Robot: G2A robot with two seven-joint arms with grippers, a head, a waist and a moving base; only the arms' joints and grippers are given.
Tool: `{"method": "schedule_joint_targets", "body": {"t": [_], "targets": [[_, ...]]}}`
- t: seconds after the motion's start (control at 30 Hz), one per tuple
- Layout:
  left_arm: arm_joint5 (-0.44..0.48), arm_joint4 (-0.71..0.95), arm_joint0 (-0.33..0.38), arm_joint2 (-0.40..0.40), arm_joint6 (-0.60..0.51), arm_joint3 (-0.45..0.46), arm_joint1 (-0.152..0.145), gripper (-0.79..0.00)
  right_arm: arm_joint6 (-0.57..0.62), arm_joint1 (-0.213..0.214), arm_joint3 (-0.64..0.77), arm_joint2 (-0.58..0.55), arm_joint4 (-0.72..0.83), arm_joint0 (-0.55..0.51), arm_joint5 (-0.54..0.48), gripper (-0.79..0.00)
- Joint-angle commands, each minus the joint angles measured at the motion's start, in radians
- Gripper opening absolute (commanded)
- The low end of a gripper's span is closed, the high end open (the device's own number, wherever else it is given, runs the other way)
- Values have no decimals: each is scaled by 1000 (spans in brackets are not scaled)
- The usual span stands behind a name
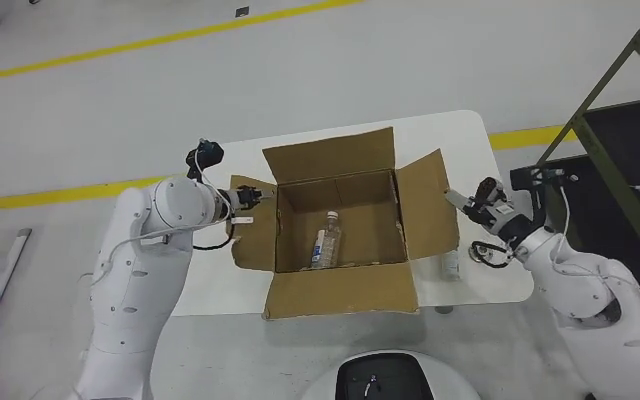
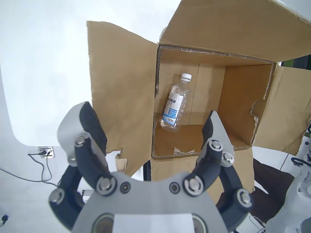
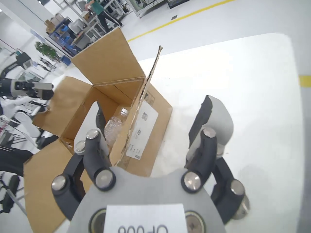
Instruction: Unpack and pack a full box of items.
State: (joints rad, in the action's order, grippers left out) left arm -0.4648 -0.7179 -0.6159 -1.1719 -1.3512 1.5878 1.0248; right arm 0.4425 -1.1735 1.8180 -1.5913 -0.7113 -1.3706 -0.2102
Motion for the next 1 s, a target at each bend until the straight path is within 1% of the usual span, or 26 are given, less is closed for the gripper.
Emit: {"method": "schedule_joint_targets", "body": {"t": [0.0, 0.07, 0.1, 0.13, 0.17, 0.2, 0.27, 0.37, 0.47, 0.83, 0.9, 0.97], "targets": [[2, 3, -11, -12, 21, 3, -2, 0, 30, 7, 39, -31, -70, -28, 1, 0], [2, 2, -19, -17, 35, 3, -3, 0, 61, 15, 83, -62, -137, -59, -8, 0], [2, 2, -19, -17, 35, 3, -3, 0, 79, 18, 104, -77, -176, -76, -14, -68], [2, 2, -19, -17, 35, 3, -3, 0, 97, 22, 126, -89, -217, -92, -25, -394], [2, 2, -19, -17, 35, 3, -3, 0, 113, 26, 144, -102, -258, -107, -34, -496], [2, 2, -19, -17, 35, 3, -3, 0, 137, 31, 164, -112, -320, -122, -54, -785], [2, 2, -19, -17, 35, 3, -3, 0, 179, 39, 197, -122, -430, -148, -93, -785], [2, 2, -19, -17, 35, 3, -3, 0, 232, 44, 221, -119, -488, -172, -121, -785], [2, 2, -19, -17, 35, 3, -3, 0, 220, 43, 218, -117, -482, -176, -89, -785], [2, 2, -19, -17, 35, 3, -3, 0, 211, 42, 208, -107, -486, -173, -85, -785], [2, 2, -19, -17, 35, 3, -3, 0, 241, 43, 194, -93, -502, -149, -69, -785], [2, 2, -19, -17, 35, 3, -3, 0, 283, 43, 181, -85, -535, -118, -17, -785]]}}
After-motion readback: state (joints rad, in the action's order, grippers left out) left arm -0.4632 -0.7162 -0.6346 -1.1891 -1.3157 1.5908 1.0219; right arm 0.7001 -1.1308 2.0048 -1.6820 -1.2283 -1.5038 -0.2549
